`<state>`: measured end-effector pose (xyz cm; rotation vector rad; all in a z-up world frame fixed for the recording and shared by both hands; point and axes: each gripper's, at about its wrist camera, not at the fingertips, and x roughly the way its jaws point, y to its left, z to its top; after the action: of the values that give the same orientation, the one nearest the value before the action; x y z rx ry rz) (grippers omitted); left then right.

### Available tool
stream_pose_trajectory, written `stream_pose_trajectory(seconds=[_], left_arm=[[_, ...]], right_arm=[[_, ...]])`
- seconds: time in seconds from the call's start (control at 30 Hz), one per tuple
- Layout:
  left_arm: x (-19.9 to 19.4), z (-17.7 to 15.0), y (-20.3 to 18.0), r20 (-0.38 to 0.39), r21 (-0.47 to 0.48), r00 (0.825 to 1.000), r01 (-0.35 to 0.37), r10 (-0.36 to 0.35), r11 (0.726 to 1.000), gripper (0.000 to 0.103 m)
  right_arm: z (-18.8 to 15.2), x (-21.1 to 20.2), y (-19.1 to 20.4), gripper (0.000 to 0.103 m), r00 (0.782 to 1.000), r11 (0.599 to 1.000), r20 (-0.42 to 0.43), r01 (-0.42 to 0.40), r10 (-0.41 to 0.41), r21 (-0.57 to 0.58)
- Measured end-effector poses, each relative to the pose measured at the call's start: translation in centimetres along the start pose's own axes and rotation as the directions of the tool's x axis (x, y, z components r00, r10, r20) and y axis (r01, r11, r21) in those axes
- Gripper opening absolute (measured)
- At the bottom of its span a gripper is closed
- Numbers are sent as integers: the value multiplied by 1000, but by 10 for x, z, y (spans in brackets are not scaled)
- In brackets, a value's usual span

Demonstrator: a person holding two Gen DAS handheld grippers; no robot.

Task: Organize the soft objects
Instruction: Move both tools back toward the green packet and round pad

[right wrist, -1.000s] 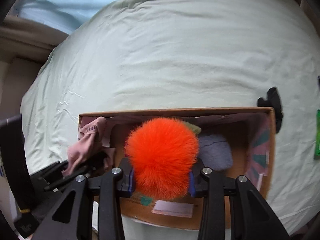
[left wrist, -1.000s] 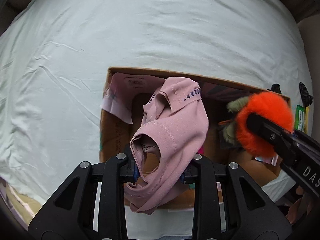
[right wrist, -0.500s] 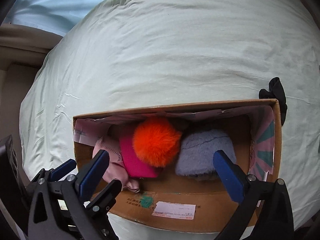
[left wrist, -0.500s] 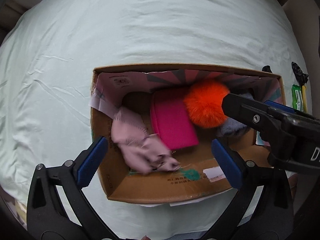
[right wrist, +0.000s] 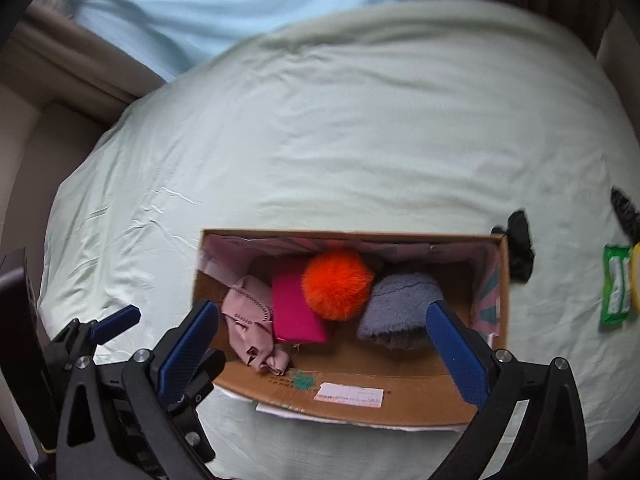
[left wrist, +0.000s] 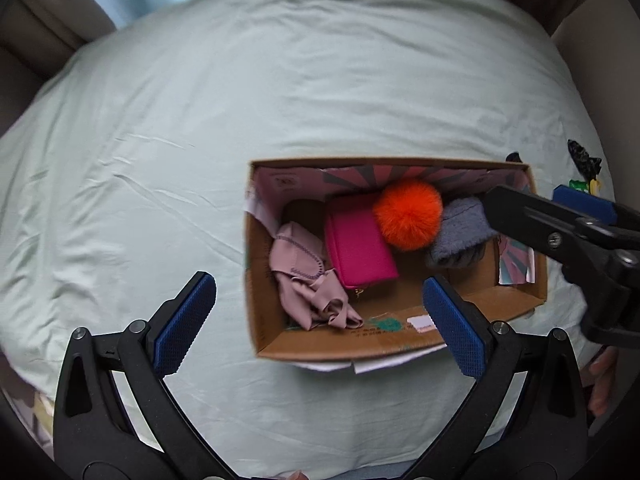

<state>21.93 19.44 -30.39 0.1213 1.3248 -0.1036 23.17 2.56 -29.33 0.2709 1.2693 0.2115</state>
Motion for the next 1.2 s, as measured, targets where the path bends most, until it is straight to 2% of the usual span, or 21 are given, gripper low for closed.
stream_pose_trajectory(seconds=[0.2, 0.33, 0.4, 0.47, 0.6, 0.67, 0.83, 0.93, 1.0, 1.1, 1.2], left_arm=[[-54, -18, 15, 106, -49, 994, 18, -12, 999, 103], [-89, -31, 23, 178, -85, 984, 12, 4, 996, 103], [-106, -38, 27, 217, -107, 976, -12, 35, 994, 103], [-126, -45, 30, 260, -125, 963, -36, 68, 992, 103], [-157, -56, 32, 327, -133, 941, -39, 81, 990, 103], [-177, -64, 28, 375, -128, 923, -46, 91, 991, 103], [-223, -84, 12, 472, -92, 879, -28, 68, 995, 103], [-241, -95, 1, 509, -76, 860, -2, 40, 997, 103], [-252, -103, -8, 530, -77, 847, 6, 36, 997, 103], [-265, -112, -26, 556, -86, 829, -22, 66, 996, 103], [-274, -115, -47, 573, -81, 815, -46, 84, 996, 103]], right_arm=[[-13, -63, 21, 103, 994, 996, 107, 43, -35, -73], [-27, -115, 31, 103, 977, 992, 207, 76, -53, -102], [-35, -138, 33, 103, 965, 990, 253, 94, -64, -108], [-44, -158, 34, 103, 953, 987, 295, 114, -77, -110], [-65, -200, 36, 103, 913, 978, 391, 174, -118, -112], [-75, -216, 35, 103, 895, 975, 426, 196, -133, -108], [-99, -250, 25, 103, 849, 972, 506, 223, -154, -79], [-113, -265, 14, 103, 818, 963, 538, 267, -205, -39], [-122, -272, 6, 103, 810, 966, 550, 258, -205, -20], [-132, -282, -10, 103, 809, 975, 560, 222, -179, -11], [-141, -293, -26, 103, 795, 975, 580, 220, -179, -1]])
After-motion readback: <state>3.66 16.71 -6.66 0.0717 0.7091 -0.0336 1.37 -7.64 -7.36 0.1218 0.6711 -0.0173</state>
